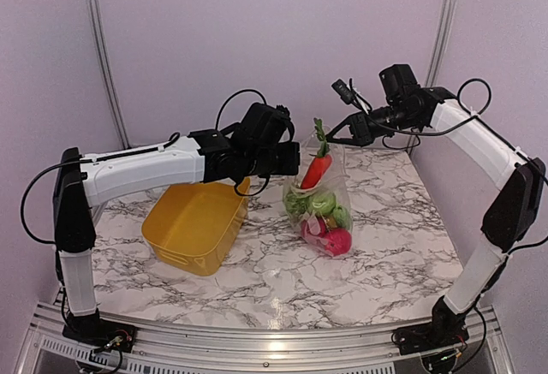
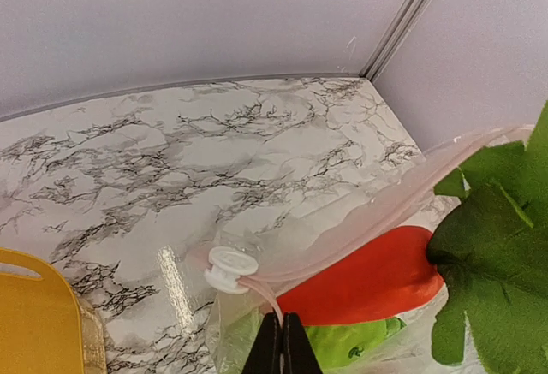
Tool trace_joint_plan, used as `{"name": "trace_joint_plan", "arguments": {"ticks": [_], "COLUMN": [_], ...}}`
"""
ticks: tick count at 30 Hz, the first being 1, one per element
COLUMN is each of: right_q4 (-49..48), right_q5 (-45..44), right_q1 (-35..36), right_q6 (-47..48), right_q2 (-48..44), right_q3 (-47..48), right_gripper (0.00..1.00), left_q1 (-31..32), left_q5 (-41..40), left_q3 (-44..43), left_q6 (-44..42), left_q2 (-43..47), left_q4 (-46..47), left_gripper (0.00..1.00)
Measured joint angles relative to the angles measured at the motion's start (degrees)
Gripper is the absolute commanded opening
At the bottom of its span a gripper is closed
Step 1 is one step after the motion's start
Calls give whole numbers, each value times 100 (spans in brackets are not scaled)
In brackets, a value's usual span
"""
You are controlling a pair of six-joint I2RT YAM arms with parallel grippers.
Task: Place the food in the zip-top bag and seal the zipper
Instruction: Pass from the right arm to the left, then pass from the left arm to the right
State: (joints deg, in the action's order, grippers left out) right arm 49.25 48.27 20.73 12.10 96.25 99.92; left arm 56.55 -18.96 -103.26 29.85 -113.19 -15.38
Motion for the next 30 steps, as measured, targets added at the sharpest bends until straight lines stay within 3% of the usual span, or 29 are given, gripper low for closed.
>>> {"name": "trace_joint_plan", "arguments": {"ticks": [3, 7, 12, 18, 22, 30], "right_q4": [109, 236, 186, 282, 356, 302], "right_q5": [-376, -1174, -1779, -1720, -1954, -3187], "right_q1": [-4, -85, 79, 1530, 2236, 2374], "right_q6": [24, 282, 835, 1526, 1738, 1690], "right_q2": [22, 66, -660, -1567, -1648, -1368], "right_q3": [142, 800, 734, 146, -542, -940], "right_gripper": [26, 34, 34, 31, 33, 35], "left_q1": [-2, -15, -20, -20, -20, -20], "left_q5": [35, -57, -105, -146, -258, -433], "left_q3": [-7, 177, 229, 501, 826, 1082], "left_q6": [85, 304, 699, 1508, 2072, 2673], "left_q2": [7, 201, 511, 754, 833, 850], "left_q4": [-4, 61, 245, 776, 1130, 1478], "left_gripper": [0, 0, 0, 0, 0, 0]}}
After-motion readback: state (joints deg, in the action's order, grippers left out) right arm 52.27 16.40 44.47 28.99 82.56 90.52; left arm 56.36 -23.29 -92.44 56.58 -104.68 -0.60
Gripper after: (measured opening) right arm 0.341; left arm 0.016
